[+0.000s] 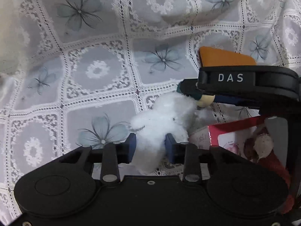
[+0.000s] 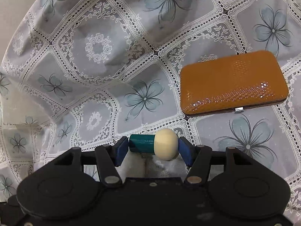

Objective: Organize soft objects
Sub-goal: 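Close the left gripper on the white plush bear, then lift the white bear with the left gripper while the right holds the peg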

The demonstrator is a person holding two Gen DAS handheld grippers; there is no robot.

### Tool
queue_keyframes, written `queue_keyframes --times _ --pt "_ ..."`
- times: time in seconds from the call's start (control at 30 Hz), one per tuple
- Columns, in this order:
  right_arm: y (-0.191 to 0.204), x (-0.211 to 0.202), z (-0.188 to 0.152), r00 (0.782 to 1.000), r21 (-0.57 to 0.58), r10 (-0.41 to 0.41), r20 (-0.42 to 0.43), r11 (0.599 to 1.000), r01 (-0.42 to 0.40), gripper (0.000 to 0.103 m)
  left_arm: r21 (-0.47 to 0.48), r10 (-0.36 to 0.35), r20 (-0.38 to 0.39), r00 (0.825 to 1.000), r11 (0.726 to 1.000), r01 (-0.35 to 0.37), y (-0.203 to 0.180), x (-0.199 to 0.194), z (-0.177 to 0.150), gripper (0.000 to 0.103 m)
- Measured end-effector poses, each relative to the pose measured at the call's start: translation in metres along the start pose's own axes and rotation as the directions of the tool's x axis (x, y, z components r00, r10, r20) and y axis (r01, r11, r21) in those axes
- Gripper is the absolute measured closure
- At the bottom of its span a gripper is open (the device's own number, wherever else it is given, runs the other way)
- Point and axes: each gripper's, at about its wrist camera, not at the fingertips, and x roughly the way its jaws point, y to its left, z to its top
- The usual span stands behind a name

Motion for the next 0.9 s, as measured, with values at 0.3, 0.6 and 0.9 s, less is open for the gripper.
queue_keyframes --times 0.3,0.6,0.9 --pt "0.003 0.002 0.000 1.000 -0.004 -0.015 -0.009 1.000 0.015 0.044 -0.055 0.135 0.065 0.989 0.990 -0.132 0.020 -0.025 0.002 0.095" --pt "0.002 0.003 0.001 1.000 -0.001 -0.011 -0.012 1.000 0.011 0.044 -0.021 0.113 0.064 0.992 0.994 -0.111 0.030 -0.026 0.001 0.021" --pt "0.001 0.003 0.001 1.000 0.000 -0.010 -0.011 1.000 0.010 0.044 0.283 0.154 0.142 0.978 0.940 -0.189 -0.023 -0.004 -0.004 0.016"
